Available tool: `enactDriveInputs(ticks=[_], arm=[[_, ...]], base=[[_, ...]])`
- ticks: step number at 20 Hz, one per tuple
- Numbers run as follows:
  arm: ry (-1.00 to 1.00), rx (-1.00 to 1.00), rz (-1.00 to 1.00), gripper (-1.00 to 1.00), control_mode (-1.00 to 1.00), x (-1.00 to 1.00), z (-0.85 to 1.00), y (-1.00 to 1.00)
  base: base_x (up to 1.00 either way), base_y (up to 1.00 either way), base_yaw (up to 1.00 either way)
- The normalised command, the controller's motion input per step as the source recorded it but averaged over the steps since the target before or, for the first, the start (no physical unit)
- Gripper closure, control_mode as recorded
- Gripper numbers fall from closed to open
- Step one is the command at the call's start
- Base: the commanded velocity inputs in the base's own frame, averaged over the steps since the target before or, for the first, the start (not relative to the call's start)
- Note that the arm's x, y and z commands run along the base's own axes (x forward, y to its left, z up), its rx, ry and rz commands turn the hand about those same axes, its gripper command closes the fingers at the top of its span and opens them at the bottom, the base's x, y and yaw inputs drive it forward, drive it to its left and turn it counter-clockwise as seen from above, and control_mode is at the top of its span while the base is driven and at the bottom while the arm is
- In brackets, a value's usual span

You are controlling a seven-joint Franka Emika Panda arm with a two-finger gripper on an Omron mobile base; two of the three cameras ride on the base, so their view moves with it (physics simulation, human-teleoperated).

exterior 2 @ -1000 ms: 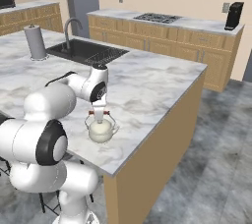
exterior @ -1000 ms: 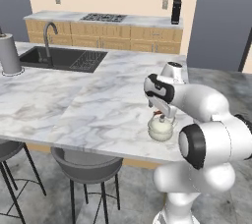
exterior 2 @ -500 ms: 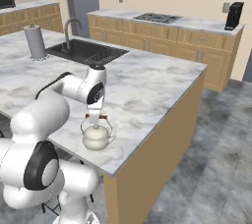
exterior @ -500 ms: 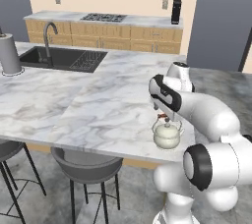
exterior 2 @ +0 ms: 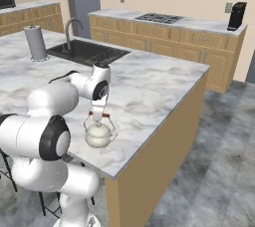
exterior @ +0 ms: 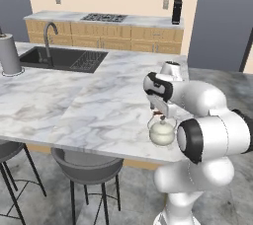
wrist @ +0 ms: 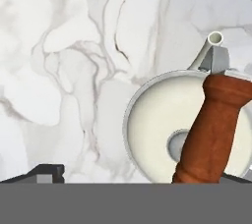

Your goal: The kettle is done boiling. Turn off the stove, then wait for 300 timesteps before moving the kettle to the dining table.

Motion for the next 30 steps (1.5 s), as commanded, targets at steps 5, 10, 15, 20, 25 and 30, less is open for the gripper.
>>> enactDriveInputs(ticks=[5, 10, 15, 20, 25, 30], arm=[[0.11, -0.04, 0.00, -1.00, -1.00, 0.94, 0.45, 0.00], [0.01, -0.10, 0.00, -1.00, -1.00, 0.10, 0.50, 0.00], [0.00, 0.01, -0.08, -1.00, -1.00, -0.91, -0.12, 0.00], [-0.01, 0.00, -0.08, -1.00, -1.00, -0.93, 0.03, 0.00], [0.00, -0.01, -0.06, -1.00, -1.00, -0.61, 0.57, 0.00], [-0.01, -0.04, -0.06, -1.00, -1.00, -0.61, 0.60, 0.00]], base=[[0.00, 0.00, 0.00], [0.00, 0.00, 0.00], [0.00, 0.00, 0.00], [0.00, 0.00, 0.00], [0.00, 0.00, 0.00], [0.00, 0.00, 0.00]])
